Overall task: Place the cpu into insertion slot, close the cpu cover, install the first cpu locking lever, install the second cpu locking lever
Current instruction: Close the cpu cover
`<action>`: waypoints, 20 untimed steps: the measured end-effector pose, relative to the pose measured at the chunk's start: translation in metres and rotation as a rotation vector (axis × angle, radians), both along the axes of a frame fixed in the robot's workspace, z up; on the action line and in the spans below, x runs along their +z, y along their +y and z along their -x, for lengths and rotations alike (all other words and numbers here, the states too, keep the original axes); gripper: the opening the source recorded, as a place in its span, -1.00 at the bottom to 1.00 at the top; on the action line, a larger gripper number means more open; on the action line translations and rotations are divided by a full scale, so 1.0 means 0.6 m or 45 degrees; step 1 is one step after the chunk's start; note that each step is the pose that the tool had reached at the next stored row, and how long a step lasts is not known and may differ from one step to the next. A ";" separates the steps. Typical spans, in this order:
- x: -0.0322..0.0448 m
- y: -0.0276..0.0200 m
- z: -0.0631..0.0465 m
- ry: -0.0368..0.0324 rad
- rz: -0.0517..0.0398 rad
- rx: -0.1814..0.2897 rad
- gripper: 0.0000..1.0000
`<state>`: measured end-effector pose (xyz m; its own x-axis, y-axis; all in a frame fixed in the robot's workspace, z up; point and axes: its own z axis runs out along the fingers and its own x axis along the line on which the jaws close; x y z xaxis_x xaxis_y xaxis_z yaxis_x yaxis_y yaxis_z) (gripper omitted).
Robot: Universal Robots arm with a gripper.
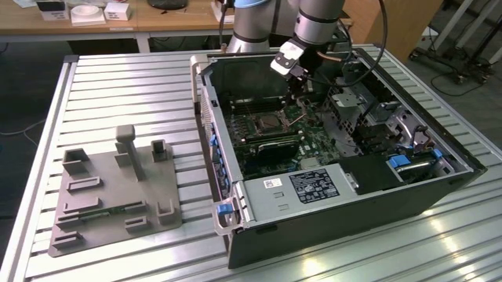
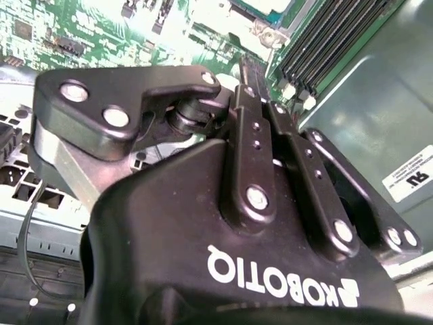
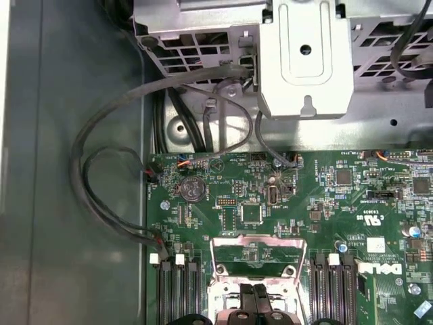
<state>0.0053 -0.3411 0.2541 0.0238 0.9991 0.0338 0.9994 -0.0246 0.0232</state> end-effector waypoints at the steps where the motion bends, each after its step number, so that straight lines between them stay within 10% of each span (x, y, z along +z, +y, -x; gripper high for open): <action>1: 0.000 0.0003 -0.001 -0.0002 0.000 0.000 -0.79; 20: 0.010 0.0030 -0.033 -0.0002 0.000 0.000 -0.79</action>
